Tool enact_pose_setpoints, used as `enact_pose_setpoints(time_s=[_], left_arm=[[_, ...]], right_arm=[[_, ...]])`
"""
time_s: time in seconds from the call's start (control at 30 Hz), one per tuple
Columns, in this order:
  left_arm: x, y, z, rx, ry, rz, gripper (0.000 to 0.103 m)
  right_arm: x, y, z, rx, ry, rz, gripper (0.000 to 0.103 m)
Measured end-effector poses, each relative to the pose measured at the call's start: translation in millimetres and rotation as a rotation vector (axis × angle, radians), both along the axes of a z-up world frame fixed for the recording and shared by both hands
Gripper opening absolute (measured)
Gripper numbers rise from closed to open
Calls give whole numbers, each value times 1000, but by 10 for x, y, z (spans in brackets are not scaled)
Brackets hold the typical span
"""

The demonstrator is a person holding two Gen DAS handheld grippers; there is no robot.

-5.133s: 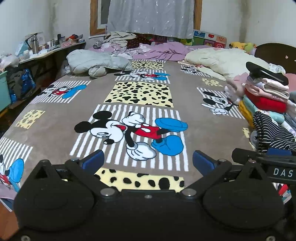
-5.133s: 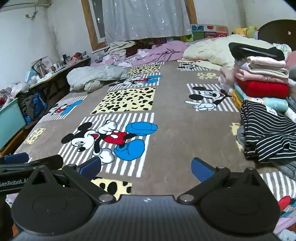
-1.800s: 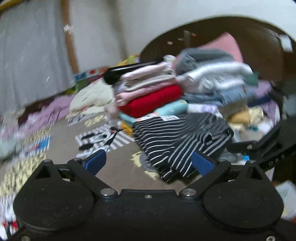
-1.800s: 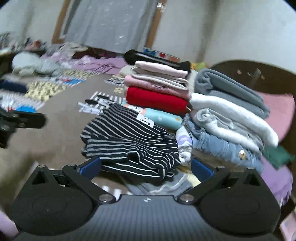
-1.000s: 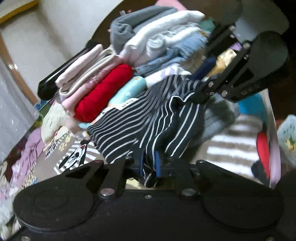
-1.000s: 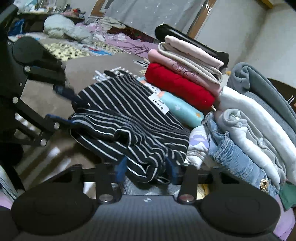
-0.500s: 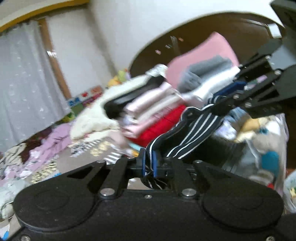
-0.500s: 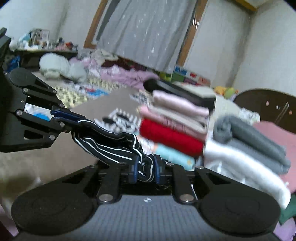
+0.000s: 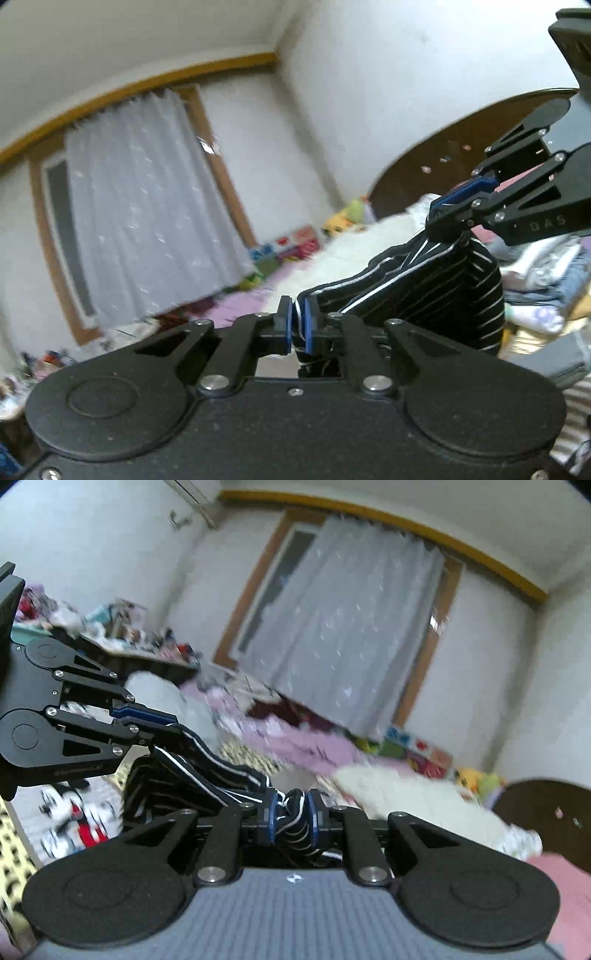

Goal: Fold clothes
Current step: 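Lift the striped garment off the pile with both grippers and shake it open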

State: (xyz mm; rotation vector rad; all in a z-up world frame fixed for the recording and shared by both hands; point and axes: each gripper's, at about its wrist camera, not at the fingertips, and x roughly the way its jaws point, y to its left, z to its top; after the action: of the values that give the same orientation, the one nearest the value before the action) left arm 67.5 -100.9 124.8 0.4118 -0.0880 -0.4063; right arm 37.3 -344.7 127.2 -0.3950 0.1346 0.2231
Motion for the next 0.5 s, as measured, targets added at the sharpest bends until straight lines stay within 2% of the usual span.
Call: enact_pose_setpoints(time_s=[0.17,0.2,0.23,0.4,0.5], left_arm=[[-105,394,241,-6,-60,79,5],[-127,467,273,-5,-67,93,5],[-148,540,305,-5,-73,108,5],[-246,891,324,9,-85,168,5],[-257,1122,278,18,-68,206,5]], right_arm=[[56,342,380,41,-46,77,16],[53,408,441,42,-57,89,12],[46,471,500,41,-69,98,1],[-73,718,806,66,-99,160,1],[-108,885,753,80,-49,204,1]])
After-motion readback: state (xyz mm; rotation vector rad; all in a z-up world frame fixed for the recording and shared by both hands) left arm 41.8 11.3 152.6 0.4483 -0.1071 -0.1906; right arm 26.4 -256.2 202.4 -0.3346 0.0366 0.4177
